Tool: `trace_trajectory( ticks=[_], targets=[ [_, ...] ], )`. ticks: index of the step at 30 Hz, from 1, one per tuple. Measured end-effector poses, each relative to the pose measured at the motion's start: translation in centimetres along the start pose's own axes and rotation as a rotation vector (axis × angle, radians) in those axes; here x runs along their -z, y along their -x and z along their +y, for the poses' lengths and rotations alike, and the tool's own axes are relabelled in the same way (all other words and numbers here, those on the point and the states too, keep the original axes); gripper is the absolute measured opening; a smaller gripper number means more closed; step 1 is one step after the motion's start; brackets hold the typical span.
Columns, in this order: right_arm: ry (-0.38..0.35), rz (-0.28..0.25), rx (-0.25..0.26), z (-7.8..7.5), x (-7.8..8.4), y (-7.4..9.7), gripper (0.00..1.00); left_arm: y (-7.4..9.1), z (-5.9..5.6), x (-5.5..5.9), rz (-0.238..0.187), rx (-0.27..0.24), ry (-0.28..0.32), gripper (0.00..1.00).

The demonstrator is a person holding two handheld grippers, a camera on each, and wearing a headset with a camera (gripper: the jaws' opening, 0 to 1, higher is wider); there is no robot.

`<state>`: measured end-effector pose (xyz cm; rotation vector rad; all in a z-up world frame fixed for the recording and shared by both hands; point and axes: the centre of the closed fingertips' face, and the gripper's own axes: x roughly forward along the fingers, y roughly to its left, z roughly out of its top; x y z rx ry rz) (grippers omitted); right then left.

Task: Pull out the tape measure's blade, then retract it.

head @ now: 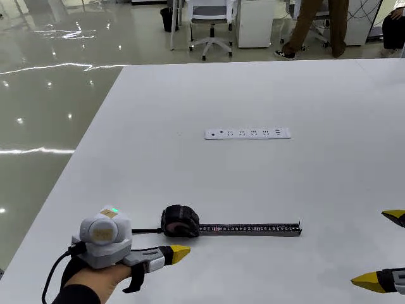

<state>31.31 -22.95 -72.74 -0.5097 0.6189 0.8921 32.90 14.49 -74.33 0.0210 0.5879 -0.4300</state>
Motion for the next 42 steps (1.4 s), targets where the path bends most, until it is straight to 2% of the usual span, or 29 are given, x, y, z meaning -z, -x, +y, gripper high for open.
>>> trace_trajectory(
  ticks=[6,9,15,19,21,24,26,29,31,33,38,42],
  targets=[
    [0.05,0.022,-0.052,-0.6,-1.1,-1.7,0.96,-1.2,0.4,-0.7,-0.016,-0.054,0.033,1.0],
    [0.074,0.036,-0.079,-0.6,-1.4,-2.7,0.95,-2.0,0.2,-0.5,-0.016,-0.063,0.05,1.0],
    [0.138,0.092,-0.159,-0.5,-1.6,-5.3,0.93,-3.4,0.2,-0.3,-0.032,-0.118,0.058,1.0],
    [0.171,0.12,-0.211,-0.4,-2.2,-6.8,0.91,-4.1,-0.1,-0.5,-0.061,-0.139,0.041,1.0],
    [0.191,0.139,-0.238,-0.6,-2.2,-7.8,0.89,-4.3,-0.8,-0.9,-0.09,-0.114,0.066,1.0],
    [0.229,0.18,-0.286,-0.5,-2.4,-8.9,0.87,-4.1,-1.2,-0.9,-0.112,-0.122,0.05,1.0],
    [0.262,0.205,-0.312,-0.6,-2.6,-9.6,0.86,-3.6,-1.4,-0.9,-0.135,-0.151,0.029,1.0],
    [0.297,0.219,-0.34,-0.7,-2.9,-10.4,0.81,-3.3,-1.4,-0.4,-0.139,-0.171,0.009,1.0],
    [0.306,0.233,-0.359,-0.7,-2.9,-10.9,0.78,-3.5,-0.8,-0.6,-0.145,-0.168,0.034,1.0],
    [0.314,0.246,-0.375,-0.6,-2.7,-11.5,0.74,-3.4,-0.5,-0.7,-0.153,-0.176,0.032,1.0],
    [0.342,0.288,-0.417,-0.4,-1.3,-13.0,0.6,-3.5,-0.3,-0.7,-0.173,-0.173,0.036,1.0],
    [0.384,0.31,-0.448,0.2,-0.8,-13.6,0.48,-3.8,-0.4,-0.5,-0.175,-0.166,0.041,1.0]
  ],
)
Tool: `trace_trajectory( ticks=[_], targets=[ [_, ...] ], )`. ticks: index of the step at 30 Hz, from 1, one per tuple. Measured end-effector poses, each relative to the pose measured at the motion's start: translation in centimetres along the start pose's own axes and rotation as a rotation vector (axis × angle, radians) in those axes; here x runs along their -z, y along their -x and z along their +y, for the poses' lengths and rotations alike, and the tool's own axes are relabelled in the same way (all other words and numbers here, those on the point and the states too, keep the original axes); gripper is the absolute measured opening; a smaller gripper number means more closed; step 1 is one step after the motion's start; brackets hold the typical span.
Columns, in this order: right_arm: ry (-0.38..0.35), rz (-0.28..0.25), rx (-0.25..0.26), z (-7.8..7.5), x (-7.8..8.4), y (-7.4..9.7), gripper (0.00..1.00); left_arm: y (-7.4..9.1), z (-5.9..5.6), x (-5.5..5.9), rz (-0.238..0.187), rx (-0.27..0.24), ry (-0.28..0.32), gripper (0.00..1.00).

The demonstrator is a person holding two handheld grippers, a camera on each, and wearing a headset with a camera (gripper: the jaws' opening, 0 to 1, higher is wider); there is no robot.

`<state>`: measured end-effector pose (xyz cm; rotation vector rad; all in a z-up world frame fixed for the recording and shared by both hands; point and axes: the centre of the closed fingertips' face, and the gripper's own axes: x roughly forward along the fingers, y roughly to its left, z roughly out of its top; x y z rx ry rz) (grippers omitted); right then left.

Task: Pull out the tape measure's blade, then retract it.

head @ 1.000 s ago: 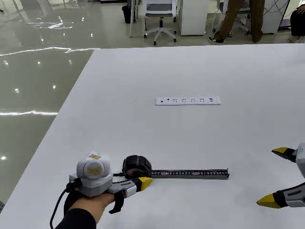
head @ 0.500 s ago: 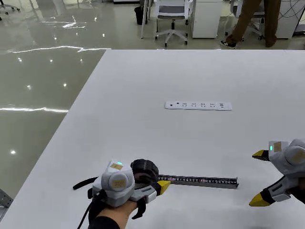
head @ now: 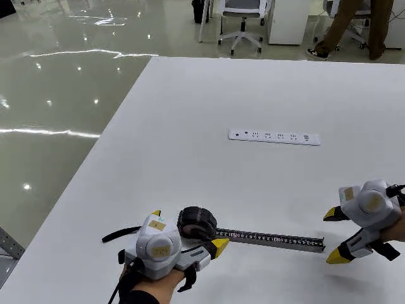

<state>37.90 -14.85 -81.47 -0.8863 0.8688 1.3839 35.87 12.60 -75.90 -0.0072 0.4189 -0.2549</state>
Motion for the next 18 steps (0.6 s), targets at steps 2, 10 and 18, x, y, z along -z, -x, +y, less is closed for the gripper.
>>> trace_trajectory(
  ticks=[2,10,18],
  targets=[
    [0.005,0.016,-0.023,0.2,0.3,-0.4,0.39,-0.1,0.0,0.1,0.003,0.002,0.004,1.0],
    [0.039,0.061,-0.036,-0.3,1.7,-1.9,0.25,-0.2,-0.3,0.3,0.008,0.01,0.008,1.0],
    [0.027,0.06,-0.037,-0.3,1.5,-2.2,0.16,-0.2,0.0,0.4,0.014,-0.001,0.023,0.99]
  ],
)
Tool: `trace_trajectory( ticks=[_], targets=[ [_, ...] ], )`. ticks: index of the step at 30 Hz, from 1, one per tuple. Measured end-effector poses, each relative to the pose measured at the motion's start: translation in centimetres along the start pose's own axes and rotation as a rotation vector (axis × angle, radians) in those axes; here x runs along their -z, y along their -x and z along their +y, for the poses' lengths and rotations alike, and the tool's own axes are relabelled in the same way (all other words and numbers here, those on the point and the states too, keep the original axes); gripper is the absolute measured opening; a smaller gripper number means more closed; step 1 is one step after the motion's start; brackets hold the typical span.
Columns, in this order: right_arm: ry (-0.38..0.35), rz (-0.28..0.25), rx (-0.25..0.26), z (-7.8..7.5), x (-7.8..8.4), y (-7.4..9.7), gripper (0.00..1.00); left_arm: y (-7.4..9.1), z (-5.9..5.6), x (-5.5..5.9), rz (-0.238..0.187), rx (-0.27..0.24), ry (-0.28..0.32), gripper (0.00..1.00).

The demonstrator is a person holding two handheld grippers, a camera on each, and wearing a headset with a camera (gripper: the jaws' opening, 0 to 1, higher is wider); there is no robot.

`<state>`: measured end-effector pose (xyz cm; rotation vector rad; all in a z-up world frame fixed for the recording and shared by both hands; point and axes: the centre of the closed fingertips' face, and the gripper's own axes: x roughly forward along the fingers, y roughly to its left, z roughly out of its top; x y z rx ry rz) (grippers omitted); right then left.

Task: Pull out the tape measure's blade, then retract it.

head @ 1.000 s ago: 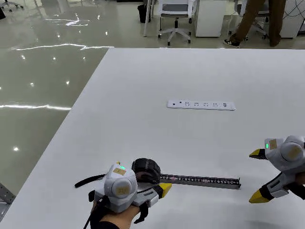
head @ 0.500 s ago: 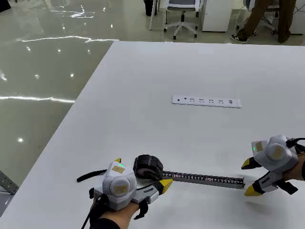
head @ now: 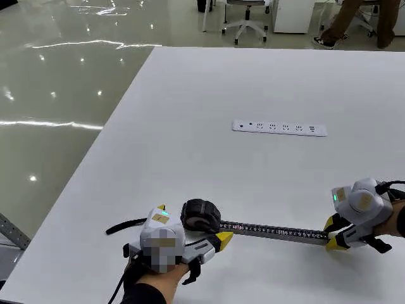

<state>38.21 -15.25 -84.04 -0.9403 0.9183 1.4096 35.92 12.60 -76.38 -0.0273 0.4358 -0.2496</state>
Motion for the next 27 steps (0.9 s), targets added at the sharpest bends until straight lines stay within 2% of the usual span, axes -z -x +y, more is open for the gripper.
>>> trace_trajectory(
  ticks=[3,8,15,19,21,24,27],
  targets=[
    [0.001,0.004,0.015,-0.3,0.0,0.0,0.12,0.0,0.0,0.0,0.0,-0.001,0.003,0.98],
    [0.003,0.015,0.009,-0.4,0.0,-0.1,0.11,-0.6,0.0,-0.2,0.001,-0.003,0.014,0.95],
    [-0.019,0.089,0.021,-0.4,0.0,-0.3,0.11,-2.5,-0.3,0.3,0.026,-0.016,0.045,0.85],
    [-0.04,0.109,0.022,-0.5,0.0,-0.3,0.11,-3.5,-0.2,1.1,0.074,-0.033,0.08,0.78],
    [-0.051,0.12,0.021,-0.6,0.0,-0.3,0.11,-4.0,0.7,1.3,0.091,-0.081,0.051,0.77],
    [-0.061,0.132,0.02,-0.5,0.1,-0.3,0.11,-4.6,0.7,1.7,0.11,-0.081,0.117,0.76],
    [-0.062,0.14,0.018,-0.6,0.1,-0.3,0.11,-5.2,1.1,2.1,0.139,-0.099,0.133,0.7]
  ],
)
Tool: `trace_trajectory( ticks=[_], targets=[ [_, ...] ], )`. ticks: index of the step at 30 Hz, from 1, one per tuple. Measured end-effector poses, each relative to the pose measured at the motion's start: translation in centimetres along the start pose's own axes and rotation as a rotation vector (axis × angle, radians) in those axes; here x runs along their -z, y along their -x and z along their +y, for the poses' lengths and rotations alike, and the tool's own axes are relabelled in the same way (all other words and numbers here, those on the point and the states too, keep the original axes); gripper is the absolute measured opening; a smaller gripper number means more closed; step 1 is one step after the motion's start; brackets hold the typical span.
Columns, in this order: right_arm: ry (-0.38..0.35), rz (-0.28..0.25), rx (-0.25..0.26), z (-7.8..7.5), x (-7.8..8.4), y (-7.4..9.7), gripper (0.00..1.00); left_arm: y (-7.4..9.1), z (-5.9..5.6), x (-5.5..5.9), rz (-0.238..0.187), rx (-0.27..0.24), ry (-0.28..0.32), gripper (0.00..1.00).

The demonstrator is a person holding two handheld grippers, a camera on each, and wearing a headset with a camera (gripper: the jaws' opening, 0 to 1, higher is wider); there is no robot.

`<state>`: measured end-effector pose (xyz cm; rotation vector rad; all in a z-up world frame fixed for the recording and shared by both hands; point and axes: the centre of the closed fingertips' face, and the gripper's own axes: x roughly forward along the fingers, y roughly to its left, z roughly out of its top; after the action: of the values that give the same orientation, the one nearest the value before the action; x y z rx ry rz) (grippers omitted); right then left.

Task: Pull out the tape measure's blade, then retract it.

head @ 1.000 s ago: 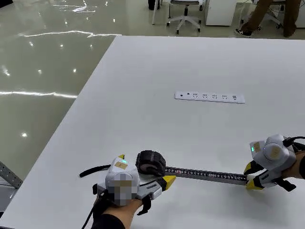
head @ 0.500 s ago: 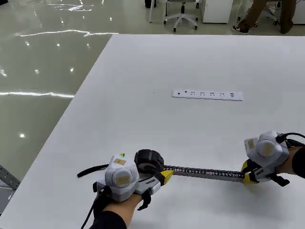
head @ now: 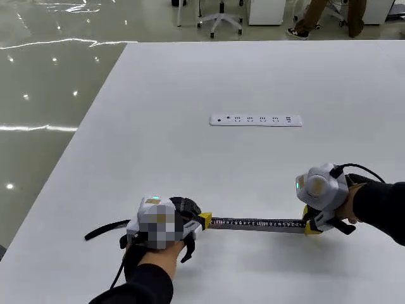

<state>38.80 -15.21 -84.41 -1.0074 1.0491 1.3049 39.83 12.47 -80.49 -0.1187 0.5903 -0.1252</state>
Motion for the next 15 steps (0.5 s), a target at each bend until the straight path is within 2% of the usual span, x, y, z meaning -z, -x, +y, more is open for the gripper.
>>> trace_trajectory(
  ticks=[4,5,15],
  targets=[
    [-0.018,-0.005,0.001,-0.04,0.04,0.0,0.11,-0.23,0.56,0.05,0.012,-0.03,0.043,0.65],
    [-0.021,-0.007,0.002,-0.07,0.04,0.0,0.11,-0.37,0.41,0.1,0.017,-0.024,0.044,0.64],
    [-0.041,-0.017,0.004,-0.1,0.02,-0.03,0.11,-0.25,0.48,0.45,0.066,-0.034,-0.004,0.62]
  ],
)
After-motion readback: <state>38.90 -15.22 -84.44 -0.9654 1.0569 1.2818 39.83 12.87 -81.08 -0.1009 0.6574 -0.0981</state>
